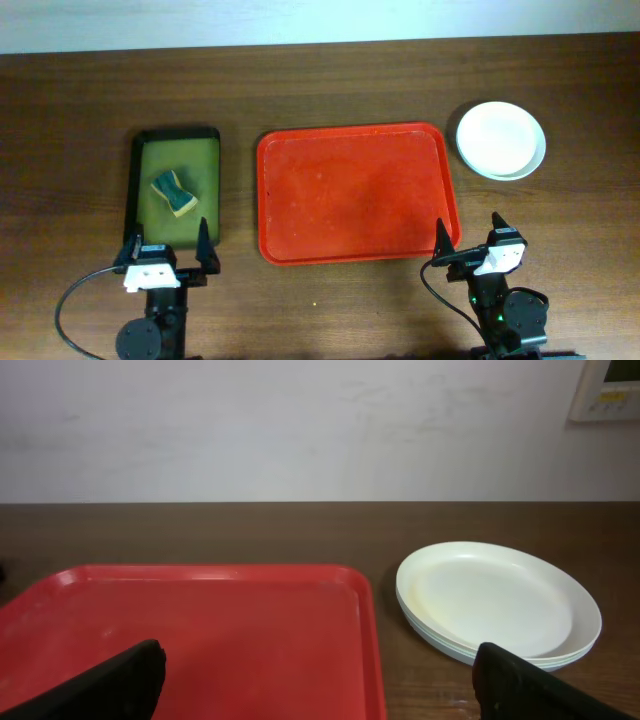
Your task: Clean dirty plates on tray and stack at the side
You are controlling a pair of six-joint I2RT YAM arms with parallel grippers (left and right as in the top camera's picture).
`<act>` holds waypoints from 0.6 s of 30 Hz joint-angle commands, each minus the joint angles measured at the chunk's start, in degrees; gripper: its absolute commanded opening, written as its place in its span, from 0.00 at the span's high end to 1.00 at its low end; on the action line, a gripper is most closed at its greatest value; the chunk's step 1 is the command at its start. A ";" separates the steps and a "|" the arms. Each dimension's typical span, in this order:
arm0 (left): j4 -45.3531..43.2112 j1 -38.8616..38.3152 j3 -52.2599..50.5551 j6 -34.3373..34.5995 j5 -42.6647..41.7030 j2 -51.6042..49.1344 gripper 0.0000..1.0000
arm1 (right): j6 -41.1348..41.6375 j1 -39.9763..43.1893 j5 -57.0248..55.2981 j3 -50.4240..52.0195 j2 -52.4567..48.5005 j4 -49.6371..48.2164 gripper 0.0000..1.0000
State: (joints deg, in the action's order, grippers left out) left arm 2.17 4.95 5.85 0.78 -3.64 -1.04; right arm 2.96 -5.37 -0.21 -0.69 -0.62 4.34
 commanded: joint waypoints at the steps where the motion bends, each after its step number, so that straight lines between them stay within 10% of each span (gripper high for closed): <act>1: -2.23 0.31 -3.74 -3.54 -1.97 0.76 0.01 | 0.02 0.24 -0.48 0.37 0.44 0.37 0.01; 18: 2.36 0.31 -5.38 -7.58 -0.48 0.76 0.01 | 0.02 0.24 -0.50 0.37 0.44 0.37 0.01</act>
State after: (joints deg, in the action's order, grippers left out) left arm 4.01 4.95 0.67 -5.39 -4.49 -0.80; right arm 2.98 -5.37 -0.21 -0.69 -0.62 4.34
